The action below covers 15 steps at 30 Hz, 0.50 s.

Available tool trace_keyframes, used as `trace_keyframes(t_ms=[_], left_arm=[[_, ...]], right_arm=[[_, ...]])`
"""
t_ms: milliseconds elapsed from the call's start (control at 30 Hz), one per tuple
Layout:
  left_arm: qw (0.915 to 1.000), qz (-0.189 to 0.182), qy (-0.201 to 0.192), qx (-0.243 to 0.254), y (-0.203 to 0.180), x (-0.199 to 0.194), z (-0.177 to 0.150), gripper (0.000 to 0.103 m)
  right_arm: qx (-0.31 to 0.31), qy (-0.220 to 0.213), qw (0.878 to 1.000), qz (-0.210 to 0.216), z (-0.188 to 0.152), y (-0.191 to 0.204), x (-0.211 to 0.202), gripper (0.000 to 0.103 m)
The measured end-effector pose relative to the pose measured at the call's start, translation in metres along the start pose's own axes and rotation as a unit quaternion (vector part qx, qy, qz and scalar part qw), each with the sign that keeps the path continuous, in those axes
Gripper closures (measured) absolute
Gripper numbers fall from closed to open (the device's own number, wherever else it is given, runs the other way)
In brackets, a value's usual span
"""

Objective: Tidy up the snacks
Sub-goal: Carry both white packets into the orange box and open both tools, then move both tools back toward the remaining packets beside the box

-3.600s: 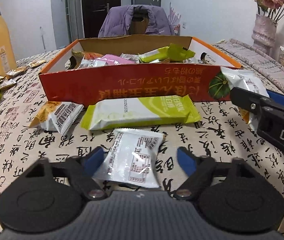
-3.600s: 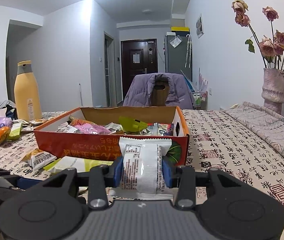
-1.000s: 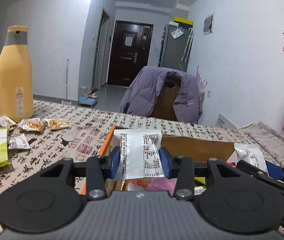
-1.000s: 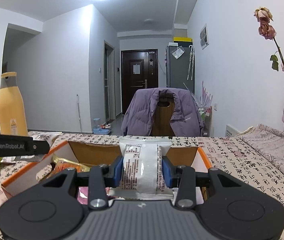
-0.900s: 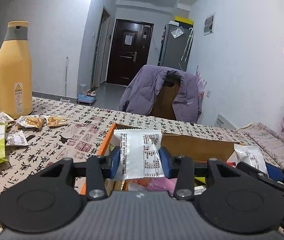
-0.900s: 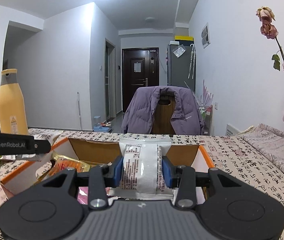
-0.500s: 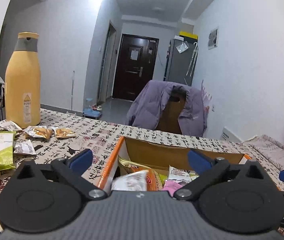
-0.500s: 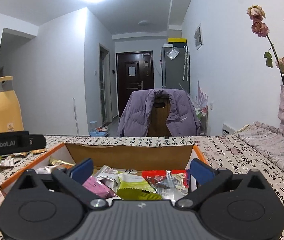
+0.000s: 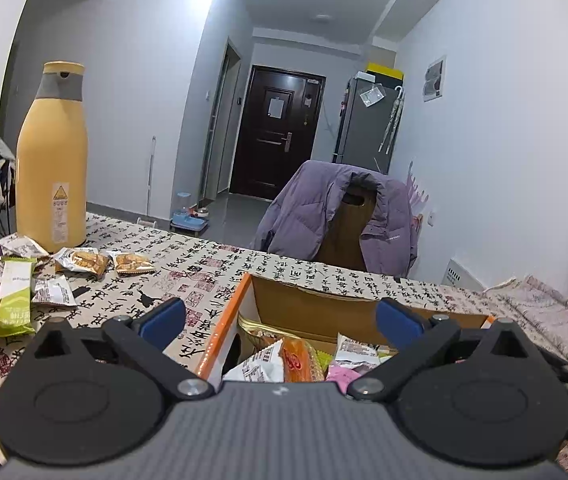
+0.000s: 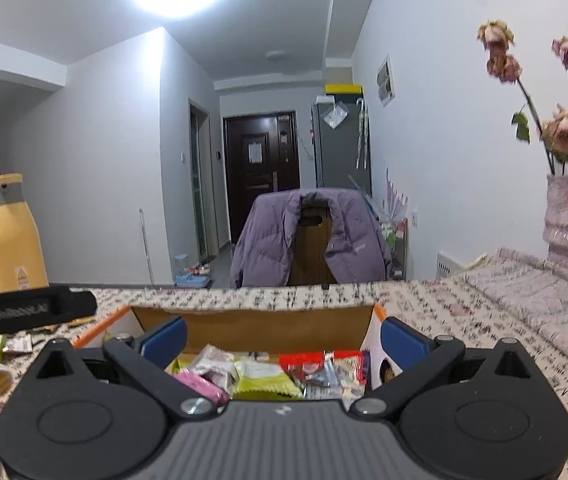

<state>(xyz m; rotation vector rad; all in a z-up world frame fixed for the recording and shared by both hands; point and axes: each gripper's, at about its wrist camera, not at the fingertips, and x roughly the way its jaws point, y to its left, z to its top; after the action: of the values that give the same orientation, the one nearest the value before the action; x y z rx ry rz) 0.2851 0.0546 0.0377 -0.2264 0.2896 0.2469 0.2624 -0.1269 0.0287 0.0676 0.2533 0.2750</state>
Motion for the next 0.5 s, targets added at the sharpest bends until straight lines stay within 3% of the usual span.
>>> trace_keyframes(t_ms=[200,500], left_arm=[[0.9999,0.009,0.011,-0.005,0.006,-0.018,0.004,0.000],[0.9997,0.011,0.019,0.009,0.026,-0.063,0.000,0.000]], right_arm=[[0.003,-0.018,1.000,-0.001,0.010,0.000,-0.014,0.000],[0.003,0.016,0.999,0.030,0.016,0.010,-0.039,0.000]])
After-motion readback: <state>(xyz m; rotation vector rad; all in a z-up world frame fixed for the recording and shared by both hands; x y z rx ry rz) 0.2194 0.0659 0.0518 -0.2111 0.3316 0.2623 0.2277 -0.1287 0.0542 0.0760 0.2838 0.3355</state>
